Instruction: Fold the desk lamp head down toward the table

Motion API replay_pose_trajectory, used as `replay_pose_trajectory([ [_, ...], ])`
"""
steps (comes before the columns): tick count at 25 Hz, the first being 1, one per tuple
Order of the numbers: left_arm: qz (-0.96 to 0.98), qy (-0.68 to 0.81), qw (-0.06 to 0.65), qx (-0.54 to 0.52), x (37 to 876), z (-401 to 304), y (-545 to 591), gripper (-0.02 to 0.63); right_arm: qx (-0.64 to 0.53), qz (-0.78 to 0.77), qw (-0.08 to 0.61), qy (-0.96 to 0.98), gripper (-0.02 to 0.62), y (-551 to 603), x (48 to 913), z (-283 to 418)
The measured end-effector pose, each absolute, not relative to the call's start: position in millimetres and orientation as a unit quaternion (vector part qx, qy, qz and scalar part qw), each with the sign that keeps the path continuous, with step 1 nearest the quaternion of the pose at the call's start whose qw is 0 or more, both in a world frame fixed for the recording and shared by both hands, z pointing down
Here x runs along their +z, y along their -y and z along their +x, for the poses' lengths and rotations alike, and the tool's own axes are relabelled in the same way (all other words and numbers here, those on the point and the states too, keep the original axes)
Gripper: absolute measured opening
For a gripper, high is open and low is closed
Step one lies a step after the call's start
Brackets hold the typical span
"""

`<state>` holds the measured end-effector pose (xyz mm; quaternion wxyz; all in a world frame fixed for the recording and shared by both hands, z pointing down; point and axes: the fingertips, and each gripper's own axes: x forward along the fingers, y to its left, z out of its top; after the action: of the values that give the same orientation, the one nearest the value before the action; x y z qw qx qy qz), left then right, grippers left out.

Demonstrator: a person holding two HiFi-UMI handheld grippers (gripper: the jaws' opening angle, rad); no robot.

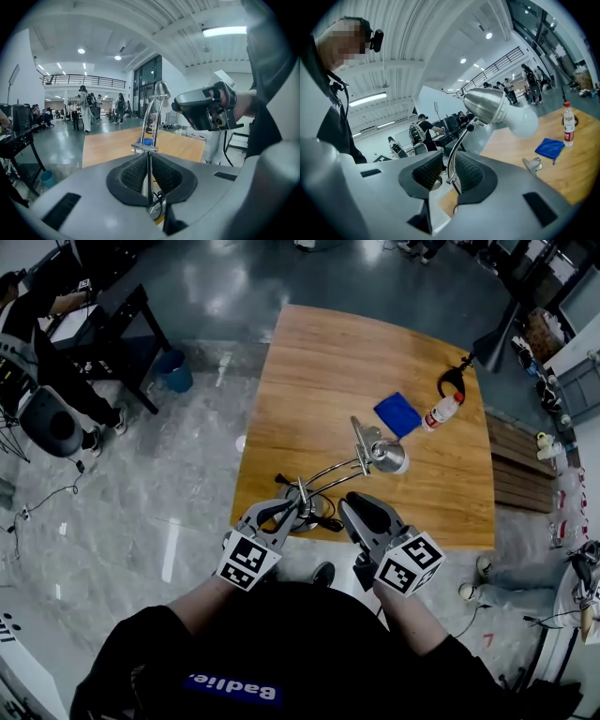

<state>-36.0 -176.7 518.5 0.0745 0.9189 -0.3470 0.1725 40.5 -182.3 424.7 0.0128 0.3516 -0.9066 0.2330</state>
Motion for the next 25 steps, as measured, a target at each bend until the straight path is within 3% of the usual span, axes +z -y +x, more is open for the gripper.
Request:
replay_pose_trajectory([
  [11,0.913,0.338,0.095,0.207,558,-28,195,0.127,0.288,0.365,-0.033,0.885,0.095,203,414,42],
  [22,0.916,0.325,0.085,0.221,571,-4,213,0.136,0.331,0.381,-0.074,0.860,0.094,227,408,48],
  [25,0.917,0.321,0.080,0.223,573,-1,213,0.132,0.343,0.385,-0.083,0.853,0.058,229,410,51],
])
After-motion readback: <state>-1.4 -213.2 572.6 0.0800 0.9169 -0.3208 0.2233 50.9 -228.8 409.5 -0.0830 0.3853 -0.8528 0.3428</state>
